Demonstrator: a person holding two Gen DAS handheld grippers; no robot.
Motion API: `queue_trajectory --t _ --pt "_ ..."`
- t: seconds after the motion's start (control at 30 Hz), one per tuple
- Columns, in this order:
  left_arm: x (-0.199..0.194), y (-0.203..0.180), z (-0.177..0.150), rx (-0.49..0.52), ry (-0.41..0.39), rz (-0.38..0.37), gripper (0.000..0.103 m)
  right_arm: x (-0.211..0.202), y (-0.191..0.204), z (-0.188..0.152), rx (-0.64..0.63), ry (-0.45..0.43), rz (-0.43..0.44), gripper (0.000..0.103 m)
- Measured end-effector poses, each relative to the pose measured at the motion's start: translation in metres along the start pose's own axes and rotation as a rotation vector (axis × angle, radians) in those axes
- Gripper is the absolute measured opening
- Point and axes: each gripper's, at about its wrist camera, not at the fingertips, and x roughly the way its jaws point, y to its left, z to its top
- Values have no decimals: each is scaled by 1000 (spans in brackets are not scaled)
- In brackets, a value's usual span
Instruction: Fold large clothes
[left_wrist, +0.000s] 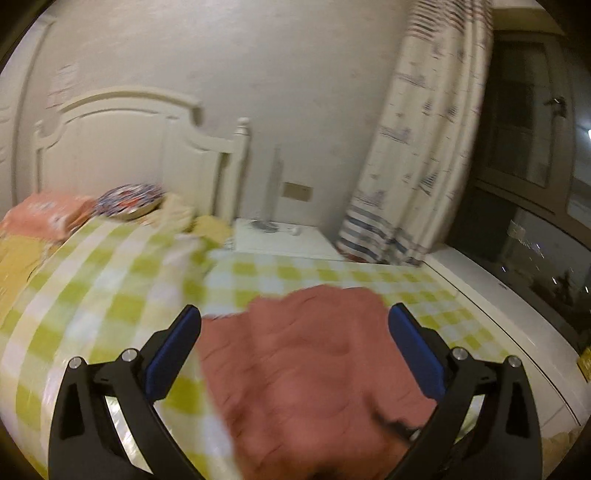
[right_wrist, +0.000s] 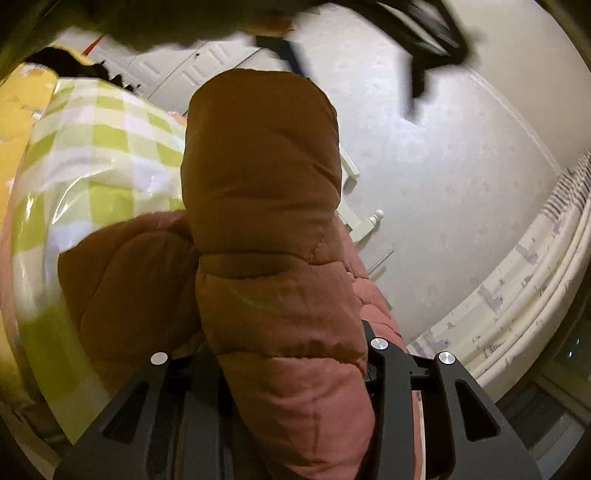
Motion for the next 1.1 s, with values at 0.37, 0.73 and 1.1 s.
queue_trajectory --t 0.37,0.73,1.1 --pt "166 -1 -72 80 414 56 101 -23 29 -5 -173 22 63 52" --pt "122 -3 -95 34 228 124 101 -55 -69 -17 241 68 450 55" --pt "128 -2 -94 76 269 130 101 -86 -115 -8 522 6 554 66"
